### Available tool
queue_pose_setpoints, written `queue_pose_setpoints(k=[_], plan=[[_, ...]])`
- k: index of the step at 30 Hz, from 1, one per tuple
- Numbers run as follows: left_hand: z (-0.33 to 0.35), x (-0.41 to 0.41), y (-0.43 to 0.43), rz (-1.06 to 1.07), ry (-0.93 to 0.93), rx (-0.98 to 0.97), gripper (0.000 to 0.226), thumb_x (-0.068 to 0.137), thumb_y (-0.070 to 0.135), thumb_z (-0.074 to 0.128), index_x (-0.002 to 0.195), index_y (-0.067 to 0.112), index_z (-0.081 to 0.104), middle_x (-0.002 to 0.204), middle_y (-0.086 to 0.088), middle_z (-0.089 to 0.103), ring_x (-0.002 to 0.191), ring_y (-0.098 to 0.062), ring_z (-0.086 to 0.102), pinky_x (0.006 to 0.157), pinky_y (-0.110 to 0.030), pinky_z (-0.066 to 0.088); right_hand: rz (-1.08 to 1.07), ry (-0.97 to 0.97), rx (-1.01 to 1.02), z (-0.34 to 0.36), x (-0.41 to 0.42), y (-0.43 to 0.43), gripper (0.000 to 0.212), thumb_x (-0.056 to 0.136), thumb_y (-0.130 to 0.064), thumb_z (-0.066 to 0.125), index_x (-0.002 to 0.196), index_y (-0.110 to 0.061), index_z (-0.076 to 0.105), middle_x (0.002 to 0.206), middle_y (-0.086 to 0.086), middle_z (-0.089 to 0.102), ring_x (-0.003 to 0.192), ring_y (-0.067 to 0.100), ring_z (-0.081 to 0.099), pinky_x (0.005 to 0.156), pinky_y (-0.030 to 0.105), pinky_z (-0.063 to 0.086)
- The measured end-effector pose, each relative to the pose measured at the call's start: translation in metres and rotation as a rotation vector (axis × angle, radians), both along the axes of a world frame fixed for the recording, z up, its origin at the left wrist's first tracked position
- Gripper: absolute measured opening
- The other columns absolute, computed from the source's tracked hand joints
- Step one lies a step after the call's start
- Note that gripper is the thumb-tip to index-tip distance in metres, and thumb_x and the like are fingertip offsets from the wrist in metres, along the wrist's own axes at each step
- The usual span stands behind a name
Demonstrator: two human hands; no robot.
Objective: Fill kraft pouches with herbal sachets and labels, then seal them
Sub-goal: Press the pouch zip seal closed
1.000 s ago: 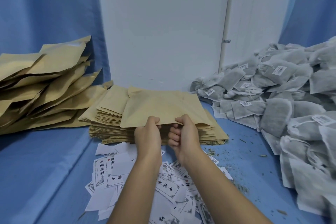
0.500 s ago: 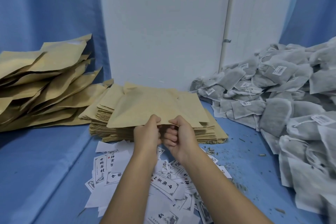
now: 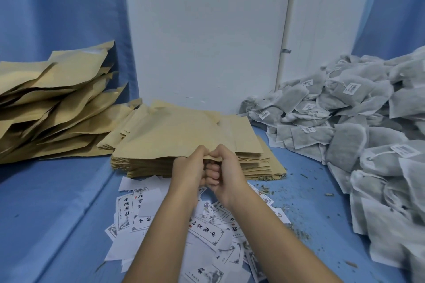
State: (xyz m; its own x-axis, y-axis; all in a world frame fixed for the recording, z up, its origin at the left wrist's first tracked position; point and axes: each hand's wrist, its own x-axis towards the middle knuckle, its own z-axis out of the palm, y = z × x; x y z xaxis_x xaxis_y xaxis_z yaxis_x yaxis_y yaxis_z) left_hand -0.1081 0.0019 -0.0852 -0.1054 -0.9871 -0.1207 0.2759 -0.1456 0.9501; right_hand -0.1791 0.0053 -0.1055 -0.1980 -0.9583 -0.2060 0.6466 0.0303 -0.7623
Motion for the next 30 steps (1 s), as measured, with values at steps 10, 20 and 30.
queue_pose_setpoints(k=[10, 20, 30], plan=[[-0.001, 0.002, -0.002, -0.023, -0.063, -0.027, 0.030, 0.087, 0.011, 0.051, 0.057, 0.009, 0.045, 0.035, 0.004, 0.040, 0.025, -0.007, 0.032, 0.032, -0.009, 0.024, -0.011, 0.063, -0.015, 0.000, 0.000, -0.001, 0.026, 0.084, -0.011, 0.044, 0.059, -0.014, 0.039, 0.036, -0.006, 0.031, 0.031, 0.005, 0.017, 0.031, 0.016, 0.013], [-0.004, 0.005, -0.010, 0.152, -0.056, -0.064, 0.023, 0.083, 0.012, 0.052, 0.061, 0.010, 0.044, 0.045, 0.001, 0.039, 0.037, -0.011, 0.033, 0.036, -0.016, 0.027, 0.042, 0.050, -0.057, 0.001, 0.004, -0.002, 0.033, 0.091, -0.010, 0.044, 0.059, -0.014, 0.036, 0.039, -0.008, 0.027, 0.031, 0.003, 0.017, 0.031, 0.014, 0.012], [-0.011, 0.007, -0.015, 0.117, -0.072, -0.064, 0.022, 0.086, 0.011, 0.051, 0.065, 0.004, 0.051, 0.049, -0.006, 0.052, 0.041, -0.017, 0.046, 0.040, -0.019, 0.034, 0.095, 0.340, -0.041, 0.002, 0.008, 0.006, 0.040, 0.099, -0.021, 0.044, 0.060, -0.015, 0.037, 0.035, -0.011, 0.029, 0.031, 0.002, 0.018, 0.033, 0.014, 0.014]])
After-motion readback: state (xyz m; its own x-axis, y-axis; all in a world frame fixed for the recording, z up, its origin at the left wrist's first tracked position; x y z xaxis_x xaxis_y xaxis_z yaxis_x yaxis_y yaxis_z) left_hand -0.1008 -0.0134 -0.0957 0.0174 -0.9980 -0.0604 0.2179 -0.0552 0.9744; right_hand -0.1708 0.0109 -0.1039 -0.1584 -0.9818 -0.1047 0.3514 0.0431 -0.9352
